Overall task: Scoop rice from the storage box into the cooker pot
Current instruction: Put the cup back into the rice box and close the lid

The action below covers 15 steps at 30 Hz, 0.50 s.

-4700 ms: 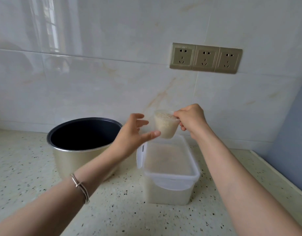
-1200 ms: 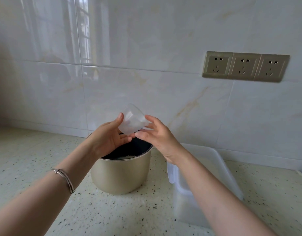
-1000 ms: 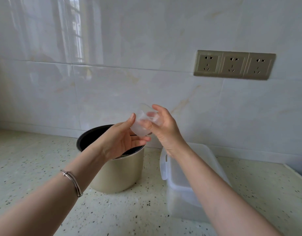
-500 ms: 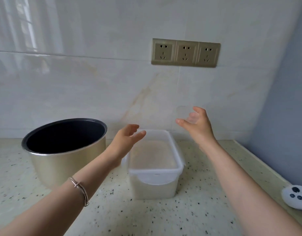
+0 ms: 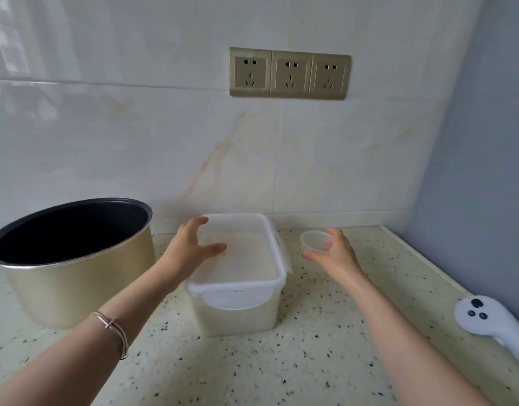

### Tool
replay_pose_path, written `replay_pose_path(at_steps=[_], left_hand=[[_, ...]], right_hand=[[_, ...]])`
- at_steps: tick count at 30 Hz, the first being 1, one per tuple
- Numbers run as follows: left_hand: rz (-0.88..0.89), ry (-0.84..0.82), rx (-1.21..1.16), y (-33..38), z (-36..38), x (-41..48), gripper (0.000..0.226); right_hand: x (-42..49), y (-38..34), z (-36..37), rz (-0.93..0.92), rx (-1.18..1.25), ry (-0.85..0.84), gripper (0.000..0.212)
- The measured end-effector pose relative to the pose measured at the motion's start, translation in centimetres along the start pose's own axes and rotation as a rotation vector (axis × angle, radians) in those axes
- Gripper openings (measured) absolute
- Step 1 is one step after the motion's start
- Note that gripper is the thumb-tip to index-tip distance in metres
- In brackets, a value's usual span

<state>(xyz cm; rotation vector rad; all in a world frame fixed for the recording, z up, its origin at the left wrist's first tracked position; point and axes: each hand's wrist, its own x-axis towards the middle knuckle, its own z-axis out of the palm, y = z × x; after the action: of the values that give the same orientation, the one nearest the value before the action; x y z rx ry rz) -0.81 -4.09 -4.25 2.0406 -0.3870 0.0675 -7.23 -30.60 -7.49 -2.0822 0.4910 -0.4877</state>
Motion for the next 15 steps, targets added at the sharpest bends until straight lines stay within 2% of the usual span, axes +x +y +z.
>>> replay_pose_path(at_steps=[13, 15], left_hand=[[0.009, 0.003, 0.032, 0.3, -0.2, -0.4, 0.070], [-0.002, -0.002, 0.015, 0.3, -0.2, -0.5, 0.071]], right_hand=[[-1.1, 1.2, 0.6, 0.069, -0.064, -0.084, 0.096], [-1.2, 0.8, 0.3, 0.043, -0.124, -0.045, 0.094]])
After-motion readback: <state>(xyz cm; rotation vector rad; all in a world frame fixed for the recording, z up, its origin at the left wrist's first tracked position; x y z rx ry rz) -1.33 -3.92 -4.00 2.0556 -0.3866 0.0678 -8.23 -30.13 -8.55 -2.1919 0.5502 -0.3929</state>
